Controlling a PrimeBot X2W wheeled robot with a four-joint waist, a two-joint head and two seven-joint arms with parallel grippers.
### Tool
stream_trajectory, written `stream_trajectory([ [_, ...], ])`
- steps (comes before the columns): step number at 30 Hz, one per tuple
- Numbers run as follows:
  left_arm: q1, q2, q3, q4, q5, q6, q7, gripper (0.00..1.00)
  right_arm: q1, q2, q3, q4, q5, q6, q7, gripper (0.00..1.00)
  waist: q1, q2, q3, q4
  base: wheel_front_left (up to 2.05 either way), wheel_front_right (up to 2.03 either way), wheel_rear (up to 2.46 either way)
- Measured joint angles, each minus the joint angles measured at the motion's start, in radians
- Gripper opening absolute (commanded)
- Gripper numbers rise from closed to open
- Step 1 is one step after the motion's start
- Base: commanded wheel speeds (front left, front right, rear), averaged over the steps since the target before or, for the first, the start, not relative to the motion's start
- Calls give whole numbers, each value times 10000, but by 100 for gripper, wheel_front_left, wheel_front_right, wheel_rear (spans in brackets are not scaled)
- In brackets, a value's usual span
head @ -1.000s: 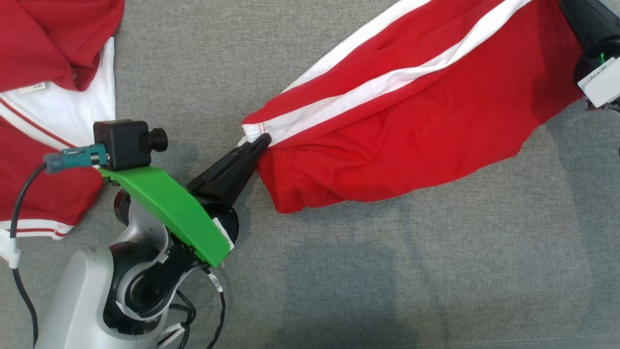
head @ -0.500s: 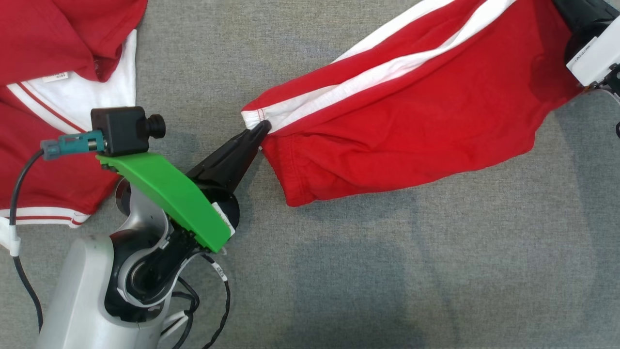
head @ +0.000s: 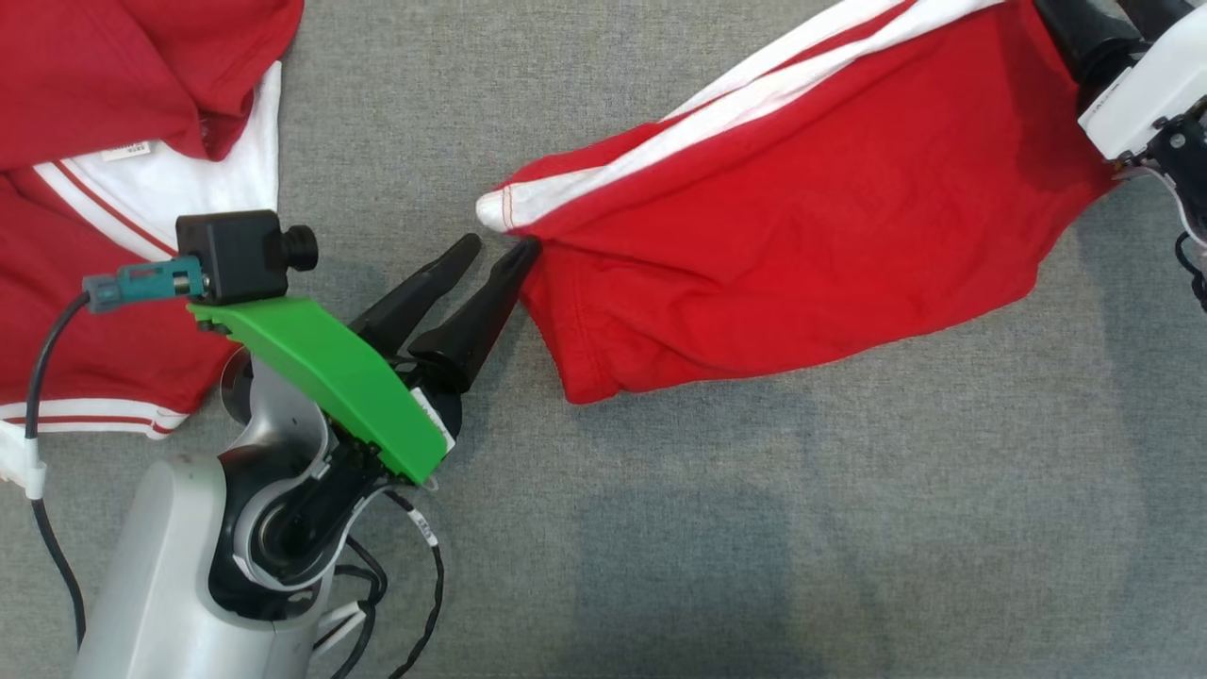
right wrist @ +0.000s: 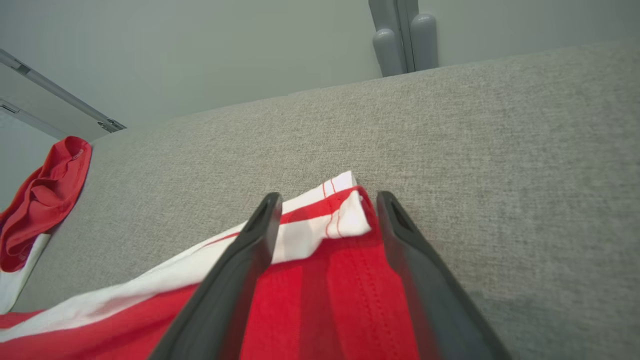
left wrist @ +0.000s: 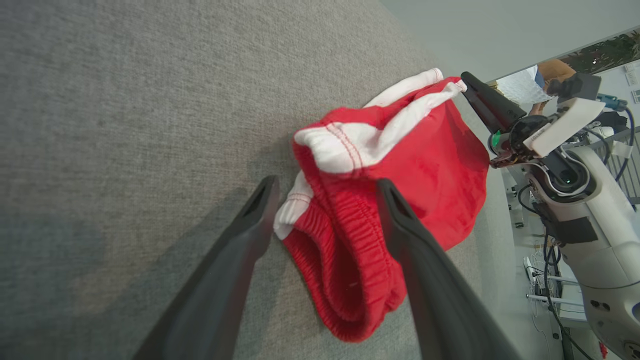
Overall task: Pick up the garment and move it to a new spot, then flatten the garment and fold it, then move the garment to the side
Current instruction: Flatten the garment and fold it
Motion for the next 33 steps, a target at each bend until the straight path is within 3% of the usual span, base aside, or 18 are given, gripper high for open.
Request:
stream_trajectory([
  [12, 26, 253, 288, 278, 742, 36, -677, 100, -62, 282, -21, 721, -623, 165, -1459, 100, 0, 0, -549, -211, 0, 0, 0],
  [24, 197, 798, -15, 518, 2899, -984, -2589, 100, 791, 374, 105, 972, -1942, 276, -3960, 100, 0, 0, -1465, -566, 0, 0, 0],
  [29, 639, 876, -54, 926, 3703, -1078, -3674, 100, 1647, 443, 165, 993, -2529, 38, -5170, 100, 0, 0, -1967, -743, 0, 0, 0],
  [33, 1717, 602, -117, 1657, 3914, -1057, -4543, 100, 2750, 815, 240, 1018, -2934, -460, -5081, 100, 0, 0, -2596, -1037, 0, 0, 0],
])
